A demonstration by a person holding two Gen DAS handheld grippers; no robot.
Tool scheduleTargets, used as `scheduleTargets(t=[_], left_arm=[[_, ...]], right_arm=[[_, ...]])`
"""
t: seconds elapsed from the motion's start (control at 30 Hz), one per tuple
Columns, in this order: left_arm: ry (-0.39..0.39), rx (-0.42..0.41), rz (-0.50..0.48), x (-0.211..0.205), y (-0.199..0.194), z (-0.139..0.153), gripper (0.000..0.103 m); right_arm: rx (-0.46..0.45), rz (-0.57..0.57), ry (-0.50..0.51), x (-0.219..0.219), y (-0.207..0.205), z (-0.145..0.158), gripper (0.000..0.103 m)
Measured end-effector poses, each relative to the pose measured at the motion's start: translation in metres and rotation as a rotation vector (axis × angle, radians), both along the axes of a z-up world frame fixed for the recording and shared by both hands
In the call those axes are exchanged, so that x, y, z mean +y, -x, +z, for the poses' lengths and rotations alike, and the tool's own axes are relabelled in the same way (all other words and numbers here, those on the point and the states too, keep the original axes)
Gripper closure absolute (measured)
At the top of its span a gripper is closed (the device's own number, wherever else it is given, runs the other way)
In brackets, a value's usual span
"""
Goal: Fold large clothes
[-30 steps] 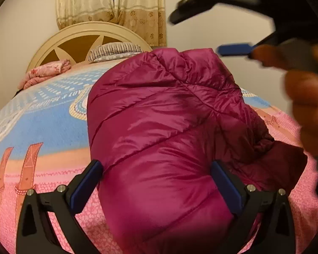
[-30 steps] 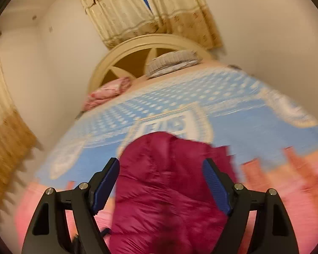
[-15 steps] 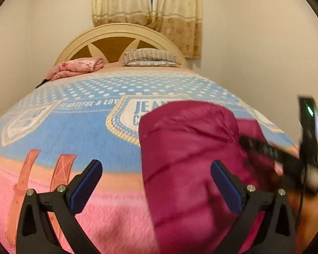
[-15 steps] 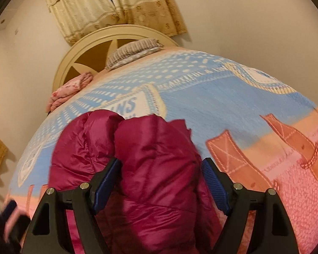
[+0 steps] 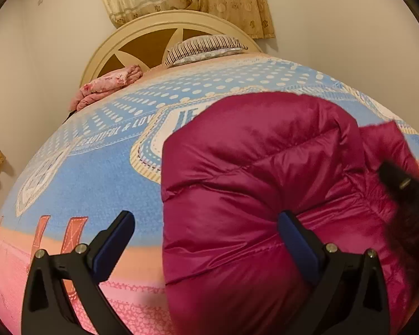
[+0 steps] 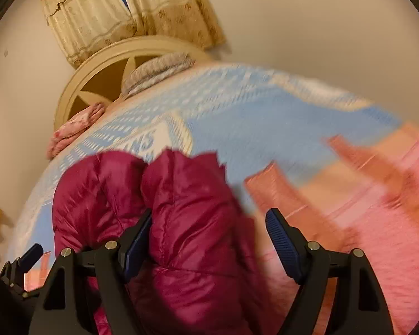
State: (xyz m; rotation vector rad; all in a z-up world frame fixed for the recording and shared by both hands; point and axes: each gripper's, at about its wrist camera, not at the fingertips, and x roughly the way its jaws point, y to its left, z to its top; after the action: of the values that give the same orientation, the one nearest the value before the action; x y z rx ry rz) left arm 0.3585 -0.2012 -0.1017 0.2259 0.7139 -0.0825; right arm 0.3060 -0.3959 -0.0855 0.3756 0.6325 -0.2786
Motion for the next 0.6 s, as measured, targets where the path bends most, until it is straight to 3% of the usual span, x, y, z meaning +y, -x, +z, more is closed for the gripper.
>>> scheduleTargets(t=[0.03, 0.07, 0.17, 0.3, 0.43, 0.5, 0.6], left_arm=[[0.007, 0.006, 0.001, 0.0, 0.0, 0.001, 0.0], [0.023, 0.017, 0.003, 0.002, -0.001, 0.0, 0.0], [0.033, 0.031, 0.002, 0.0, -0.003, 0.001, 0.0], [0.033, 0.023, 0.021, 0.003, -0.002, 0.012, 0.0], [0.151, 0.004, 0.123, 0.027, -0.011, 0.032, 0.0], [0.199, 0.045, 0.139, 0.029, -0.023, 0.032, 0.0], [0.163, 0.114, 0.132, 0.018, -0.038, 0.015, 0.0]], right_arm=[[-0.035, -0.011, 0.041, 0.005, 0.007, 0.013, 0.03], [-0.056, -0.008, 0.066, 0.01, 0.01, 0.022, 0.046], [-0.088, 0.045, 0.11, 0.026, 0.009, 0.039, 0.06], [-0.01, 0.118, 0.152, 0.043, -0.009, 0.019, 0.063], [0.039, 0.057, 0.104, 0.026, -0.01, -0.006, 0.063], [0.042, 0.055, 0.101, 0.022, -0.011, -0.009, 0.063], [0.059, 0.062, 0.117, 0.025, -0.016, -0.012, 0.063]])
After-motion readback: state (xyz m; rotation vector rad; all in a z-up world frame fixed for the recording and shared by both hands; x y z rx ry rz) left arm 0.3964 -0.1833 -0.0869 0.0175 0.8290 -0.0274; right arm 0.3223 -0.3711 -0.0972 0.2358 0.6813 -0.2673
